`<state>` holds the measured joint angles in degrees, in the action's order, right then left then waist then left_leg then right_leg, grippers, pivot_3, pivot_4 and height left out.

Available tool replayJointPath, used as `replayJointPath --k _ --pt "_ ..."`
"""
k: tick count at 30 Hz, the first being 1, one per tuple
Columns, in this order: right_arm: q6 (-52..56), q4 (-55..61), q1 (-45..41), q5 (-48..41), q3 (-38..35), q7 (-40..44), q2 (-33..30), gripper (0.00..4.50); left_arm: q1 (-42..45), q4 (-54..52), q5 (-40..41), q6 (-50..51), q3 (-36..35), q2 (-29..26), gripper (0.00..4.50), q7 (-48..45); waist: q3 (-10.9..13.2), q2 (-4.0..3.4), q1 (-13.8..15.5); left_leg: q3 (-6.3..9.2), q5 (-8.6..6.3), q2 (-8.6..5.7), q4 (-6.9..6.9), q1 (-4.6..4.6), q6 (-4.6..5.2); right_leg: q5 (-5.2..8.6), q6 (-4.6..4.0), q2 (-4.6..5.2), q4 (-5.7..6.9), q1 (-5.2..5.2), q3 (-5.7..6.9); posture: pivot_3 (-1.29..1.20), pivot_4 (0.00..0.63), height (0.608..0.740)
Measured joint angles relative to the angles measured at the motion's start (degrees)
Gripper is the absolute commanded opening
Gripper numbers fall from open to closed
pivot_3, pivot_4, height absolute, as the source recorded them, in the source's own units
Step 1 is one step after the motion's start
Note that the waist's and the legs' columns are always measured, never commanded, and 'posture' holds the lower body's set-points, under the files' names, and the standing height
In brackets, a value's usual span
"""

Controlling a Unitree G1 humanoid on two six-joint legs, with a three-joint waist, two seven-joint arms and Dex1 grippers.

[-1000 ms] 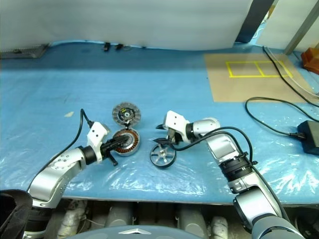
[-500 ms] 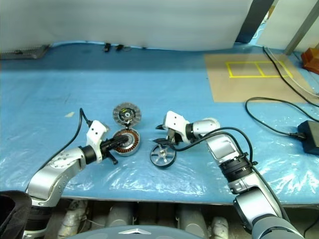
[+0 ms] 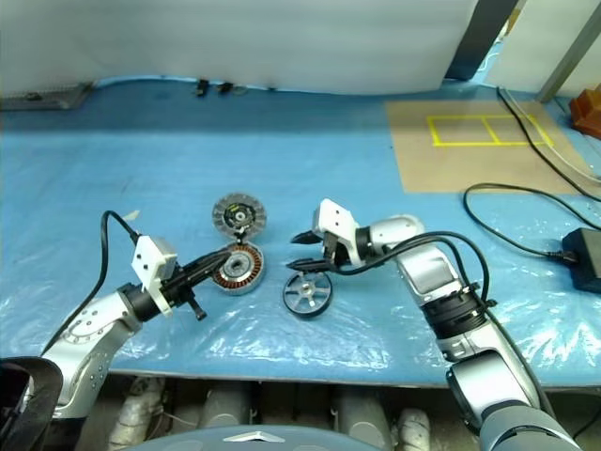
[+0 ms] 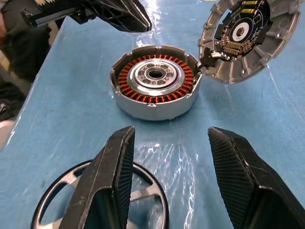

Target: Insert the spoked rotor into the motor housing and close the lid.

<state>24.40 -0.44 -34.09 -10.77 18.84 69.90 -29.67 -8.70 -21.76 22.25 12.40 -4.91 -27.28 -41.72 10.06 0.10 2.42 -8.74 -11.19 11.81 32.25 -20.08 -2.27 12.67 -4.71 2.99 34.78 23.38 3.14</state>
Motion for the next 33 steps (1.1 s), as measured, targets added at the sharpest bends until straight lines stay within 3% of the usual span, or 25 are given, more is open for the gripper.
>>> replayJointPath --k 8,17,33 --pt "4.67 3.16 -2.28 2.02 4.75 4.0 -5.47 2.49 -7.86 -3.3 -2.97 -4.07 0.63 0.48 0.01 1.37 0.01 0.01 0.15 -0.01 -0.01 -0.01 -0.02 -0.01 -0.01 0.02 0.03 0.01 -0.04 0.01 0.0 0.0 0.15 0.74" --pt "7.32 10.19 -1.71 3.83 9.3 7.17 -10.84 2.49 -9.36 -3.83 -3.7 -4.64 3.27 1.86 0.01 3.09 0.01 0.02 0.15 0.0 -0.01 0.0 -0.01 0.03 -0.01 0.19 0.34 0.01 -0.01 -0.01 0.0 0.0 0.15 0.74" --pt "8.58 10.75 -0.09 8.96 12.19 1.09 -9.62 2.49 -6.17 -3.53 -3.47 -2.9 5.61 1.3 0.01 3.05 0.01 0.01 0.11 0.0 -0.01 -0.01 0.0 0.04 -0.01 0.03 0.04 0.01 0.02 -0.01 -0.01 0.0 0.15 0.74"
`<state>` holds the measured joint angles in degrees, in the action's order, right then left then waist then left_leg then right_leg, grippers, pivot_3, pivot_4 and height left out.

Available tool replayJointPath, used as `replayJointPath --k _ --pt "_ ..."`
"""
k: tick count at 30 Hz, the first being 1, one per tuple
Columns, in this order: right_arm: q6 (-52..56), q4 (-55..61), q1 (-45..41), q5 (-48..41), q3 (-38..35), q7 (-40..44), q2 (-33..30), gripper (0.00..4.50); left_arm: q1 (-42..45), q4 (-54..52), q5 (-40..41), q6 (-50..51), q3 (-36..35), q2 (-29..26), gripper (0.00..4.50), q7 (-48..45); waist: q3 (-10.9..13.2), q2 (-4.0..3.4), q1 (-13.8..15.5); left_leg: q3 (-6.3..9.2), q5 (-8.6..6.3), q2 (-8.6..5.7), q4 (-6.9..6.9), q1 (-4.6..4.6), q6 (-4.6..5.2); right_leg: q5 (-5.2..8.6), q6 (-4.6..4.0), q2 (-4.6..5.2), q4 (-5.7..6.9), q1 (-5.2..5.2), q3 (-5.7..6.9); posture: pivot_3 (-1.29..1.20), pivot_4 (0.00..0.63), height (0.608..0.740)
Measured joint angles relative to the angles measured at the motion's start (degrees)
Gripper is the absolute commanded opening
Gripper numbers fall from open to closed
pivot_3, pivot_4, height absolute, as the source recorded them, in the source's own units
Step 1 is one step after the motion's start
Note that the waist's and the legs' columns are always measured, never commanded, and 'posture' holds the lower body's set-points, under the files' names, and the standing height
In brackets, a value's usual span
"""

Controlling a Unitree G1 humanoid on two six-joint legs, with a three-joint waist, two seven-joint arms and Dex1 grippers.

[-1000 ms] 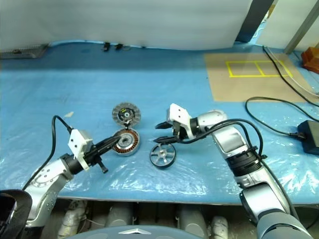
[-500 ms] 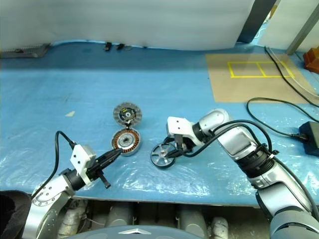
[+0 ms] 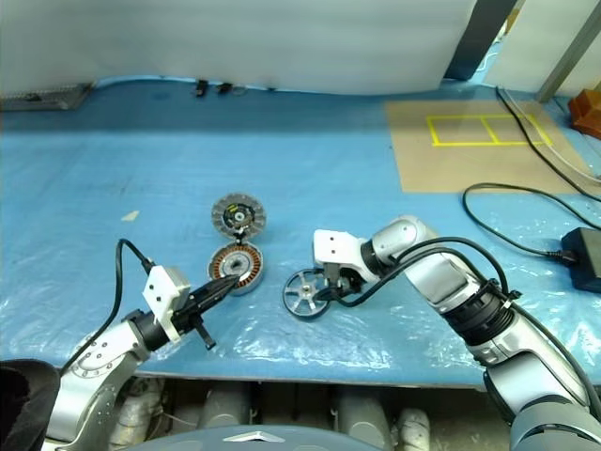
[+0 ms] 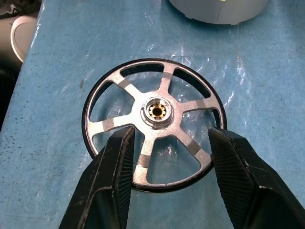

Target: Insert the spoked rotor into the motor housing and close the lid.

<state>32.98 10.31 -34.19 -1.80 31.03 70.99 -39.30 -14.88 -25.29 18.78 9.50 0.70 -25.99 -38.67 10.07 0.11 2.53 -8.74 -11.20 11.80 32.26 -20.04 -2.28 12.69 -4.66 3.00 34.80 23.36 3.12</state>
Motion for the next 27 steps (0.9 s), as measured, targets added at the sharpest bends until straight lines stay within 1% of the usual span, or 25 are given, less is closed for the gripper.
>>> replayJointPath --k 18,27 --pt "-0.29 -0.29 -0.18 0.95 1.21 -0.1 0.66 2.49 0.69 0.0 0.02 0.78 -0.05 -0.04 0.01 0.43 0.0 0.0 -0.01 0.0 0.0 0.0 0.03 0.01 0.0 -0.01 -0.02 0.0 0.04 -0.02 0.0 0.0 0.15 0.74" --pt "0.12 0.78 -1.88 0.47 0.6 1.78 0.08 2.49 0.75 0.08 0.02 0.79 -0.28 -0.57 0.01 0.3 0.0 0.0 0.01 0.0 0.0 0.0 0.04 0.01 0.0 -0.01 -0.02 0.0 0.06 -0.03 0.0 0.0 0.15 0.74"
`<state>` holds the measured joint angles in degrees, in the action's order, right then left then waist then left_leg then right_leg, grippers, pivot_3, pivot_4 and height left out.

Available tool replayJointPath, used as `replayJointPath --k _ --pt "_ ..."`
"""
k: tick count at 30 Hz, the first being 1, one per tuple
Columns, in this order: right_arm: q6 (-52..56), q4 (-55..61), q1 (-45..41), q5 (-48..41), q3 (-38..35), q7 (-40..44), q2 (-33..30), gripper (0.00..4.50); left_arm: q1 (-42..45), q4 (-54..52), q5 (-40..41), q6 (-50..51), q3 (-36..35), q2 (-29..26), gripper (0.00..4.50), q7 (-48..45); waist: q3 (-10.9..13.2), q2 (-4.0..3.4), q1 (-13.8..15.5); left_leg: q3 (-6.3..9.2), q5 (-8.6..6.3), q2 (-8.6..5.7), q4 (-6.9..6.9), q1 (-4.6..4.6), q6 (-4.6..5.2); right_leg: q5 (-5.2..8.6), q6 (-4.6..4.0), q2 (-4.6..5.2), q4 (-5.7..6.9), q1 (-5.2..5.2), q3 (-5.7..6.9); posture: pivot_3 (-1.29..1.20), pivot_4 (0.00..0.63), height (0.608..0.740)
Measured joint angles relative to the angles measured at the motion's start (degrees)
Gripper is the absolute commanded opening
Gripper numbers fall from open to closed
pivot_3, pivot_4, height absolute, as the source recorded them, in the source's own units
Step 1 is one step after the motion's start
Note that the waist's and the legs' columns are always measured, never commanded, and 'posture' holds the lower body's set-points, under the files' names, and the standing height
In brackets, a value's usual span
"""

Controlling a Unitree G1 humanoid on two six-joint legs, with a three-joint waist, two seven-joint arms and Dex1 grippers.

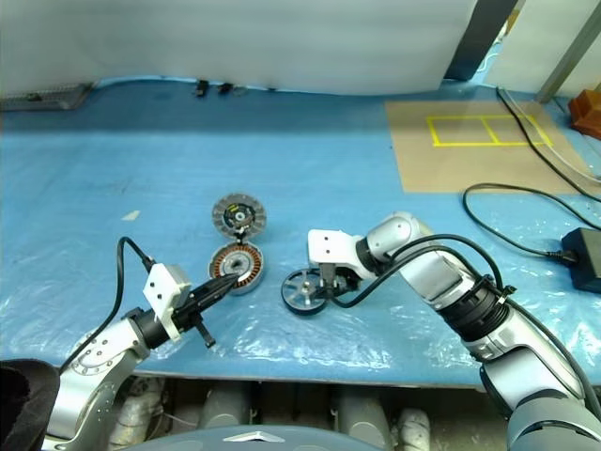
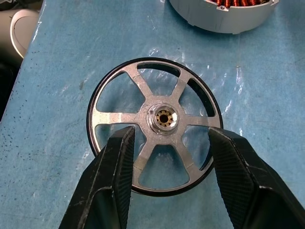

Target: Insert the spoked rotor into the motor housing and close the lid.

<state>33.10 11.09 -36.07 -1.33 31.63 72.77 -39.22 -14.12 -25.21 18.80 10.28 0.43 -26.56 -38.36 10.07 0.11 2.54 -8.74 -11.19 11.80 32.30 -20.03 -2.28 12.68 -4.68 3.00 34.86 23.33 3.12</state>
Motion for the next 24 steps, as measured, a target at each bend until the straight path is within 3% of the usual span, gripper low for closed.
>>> replayJointPath --k 12,24 --pt "7.56 1.16 -5.53 -1.8 -2.21 -0.21 0.65 2.49 0.72 0.86 0.0 0.0 0.23 0.04 0.01 -0.2 0.0 0.0 -0.05 0.0 0.0 0.0 0.04 0.03 0.0 0.0 -0.01 0.0 0.09 -0.01 -0.01 0.0 0.15 0.74" --pt "26.09 4.44 -5.99 -8.74 -3.06 -5.98 3.83 2.49 0.63 1.66 -0.02 -0.01 0.23 0.03 0.01 -0.38 0.0 0.0 0.06 0.02 0.01 0.0 0.09 0.06 -0.02 -0.01 -0.01 0.0 0.14 -0.03 -0.01 0.0 0.15 0.74"
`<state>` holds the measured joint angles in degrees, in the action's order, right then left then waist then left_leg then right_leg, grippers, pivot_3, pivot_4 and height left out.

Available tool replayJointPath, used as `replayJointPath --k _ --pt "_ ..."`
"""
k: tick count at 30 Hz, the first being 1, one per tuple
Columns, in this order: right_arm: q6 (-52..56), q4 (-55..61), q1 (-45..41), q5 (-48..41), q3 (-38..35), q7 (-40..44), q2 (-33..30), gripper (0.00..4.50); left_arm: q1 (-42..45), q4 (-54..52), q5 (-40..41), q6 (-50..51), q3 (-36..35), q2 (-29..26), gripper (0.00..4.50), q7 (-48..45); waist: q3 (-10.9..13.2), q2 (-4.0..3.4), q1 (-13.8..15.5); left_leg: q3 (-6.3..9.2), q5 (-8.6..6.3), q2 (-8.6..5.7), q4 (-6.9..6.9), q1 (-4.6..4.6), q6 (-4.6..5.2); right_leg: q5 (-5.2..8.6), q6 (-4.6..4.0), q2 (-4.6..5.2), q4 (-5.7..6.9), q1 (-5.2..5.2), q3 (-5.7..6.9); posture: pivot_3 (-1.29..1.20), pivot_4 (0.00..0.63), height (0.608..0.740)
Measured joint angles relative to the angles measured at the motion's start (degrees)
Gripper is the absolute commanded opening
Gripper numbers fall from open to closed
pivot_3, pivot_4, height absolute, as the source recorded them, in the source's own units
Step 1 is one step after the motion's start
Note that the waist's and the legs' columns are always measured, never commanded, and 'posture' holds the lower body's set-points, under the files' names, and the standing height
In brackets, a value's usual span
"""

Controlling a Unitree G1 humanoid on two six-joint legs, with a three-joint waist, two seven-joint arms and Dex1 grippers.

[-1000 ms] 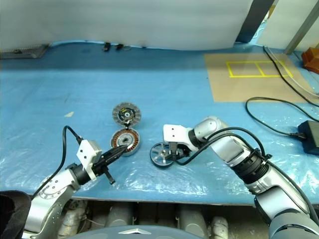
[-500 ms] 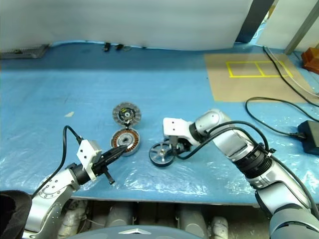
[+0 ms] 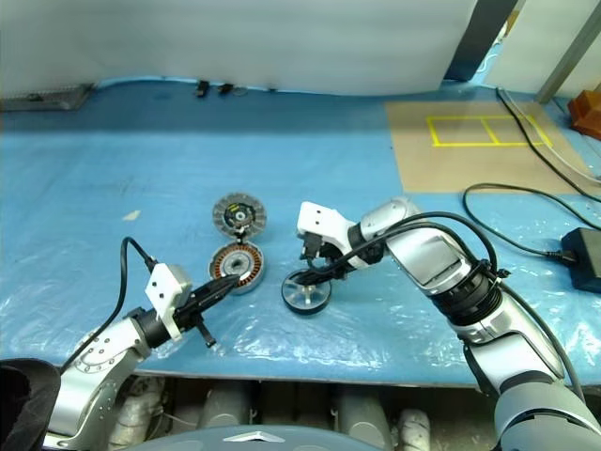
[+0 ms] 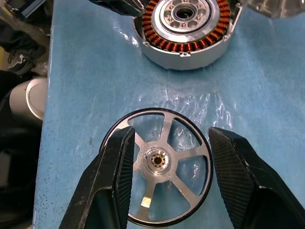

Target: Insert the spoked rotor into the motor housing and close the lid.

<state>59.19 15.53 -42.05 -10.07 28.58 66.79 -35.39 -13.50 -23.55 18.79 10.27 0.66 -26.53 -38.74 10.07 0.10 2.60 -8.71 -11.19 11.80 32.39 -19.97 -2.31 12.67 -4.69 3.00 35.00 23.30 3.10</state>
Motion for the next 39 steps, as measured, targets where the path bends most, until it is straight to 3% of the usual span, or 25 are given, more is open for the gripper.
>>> replayJointPath --k 37,39 --pt "8.45 0.75 1.09 -4.1 7.08 -9.73 -0.52 2.49 0.6 2.16 -1.41 -0.57 1.2 -0.21 0.01 -0.92 0.0 -0.01 0.04 0.01 0.13 0.0 0.03 0.0 -0.24 0.0 0.0 0.0 0.04 -0.02 -0.02 0.0 0.15 0.74" --pt "8.04 0.75 1.09 -4.1 7.19 -9.71 -0.61 1.92 0.61 2.16 -1.41 -0.58 1.13 -0.23 0.0 -0.93 0.0 -0.01 0.02 0.01 0.13 0.0 0.03 0.0 -0.24 0.0 0.0 0.0 0.06 -0.06 -0.02 0.0 0.15 0.74"
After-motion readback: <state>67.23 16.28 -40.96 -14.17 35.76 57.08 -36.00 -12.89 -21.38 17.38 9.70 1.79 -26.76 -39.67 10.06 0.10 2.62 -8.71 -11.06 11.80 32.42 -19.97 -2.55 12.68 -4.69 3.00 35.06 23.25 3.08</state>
